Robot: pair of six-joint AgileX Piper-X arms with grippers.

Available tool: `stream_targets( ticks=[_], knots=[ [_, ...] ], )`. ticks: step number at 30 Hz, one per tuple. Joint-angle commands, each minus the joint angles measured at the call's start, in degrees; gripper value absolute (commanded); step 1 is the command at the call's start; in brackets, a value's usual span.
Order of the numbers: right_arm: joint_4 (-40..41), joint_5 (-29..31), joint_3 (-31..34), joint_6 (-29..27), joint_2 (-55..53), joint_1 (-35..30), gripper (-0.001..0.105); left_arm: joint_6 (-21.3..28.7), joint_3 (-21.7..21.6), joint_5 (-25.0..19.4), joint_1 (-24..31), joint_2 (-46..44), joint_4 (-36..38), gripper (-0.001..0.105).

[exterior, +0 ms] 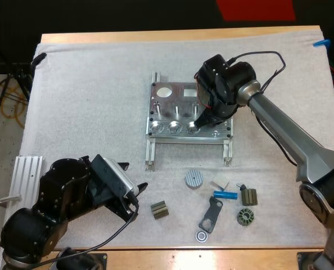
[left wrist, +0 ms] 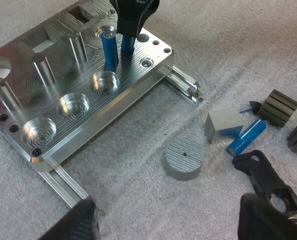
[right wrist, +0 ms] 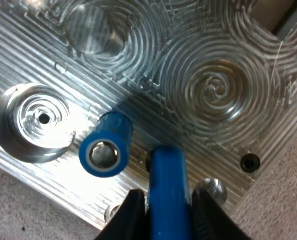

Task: Load cells from left to right

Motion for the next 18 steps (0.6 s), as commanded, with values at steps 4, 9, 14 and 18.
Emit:
stream_targets(
  ticks=[4,9,14,18],
  knots=[
    [2.2,-0.8,-0.1,-0.2,0.1,-0.4,0.000,-0.1,-0.4,0.1,0.0,-0.1,-0.2,0.059],
    [3.0,-0.8,-0.1,-0.2,0.1,-0.4,0.000,-0.1,-0.3,0.1,0.0,-0.1,-0.2,0.059],
    [3.0,-2.5,-0.1,-0.2,0.1,-0.4,0.000,-0.1,-0.3,0.1,0.0,-0.1,-0.2,0.059],
    [2.5,-3.0,-0.1,-0.2,0.1,-0.4,0.000,-0.1,-0.3,0.1,0.0,-0.1,-0.2,0.059]
  ],
)
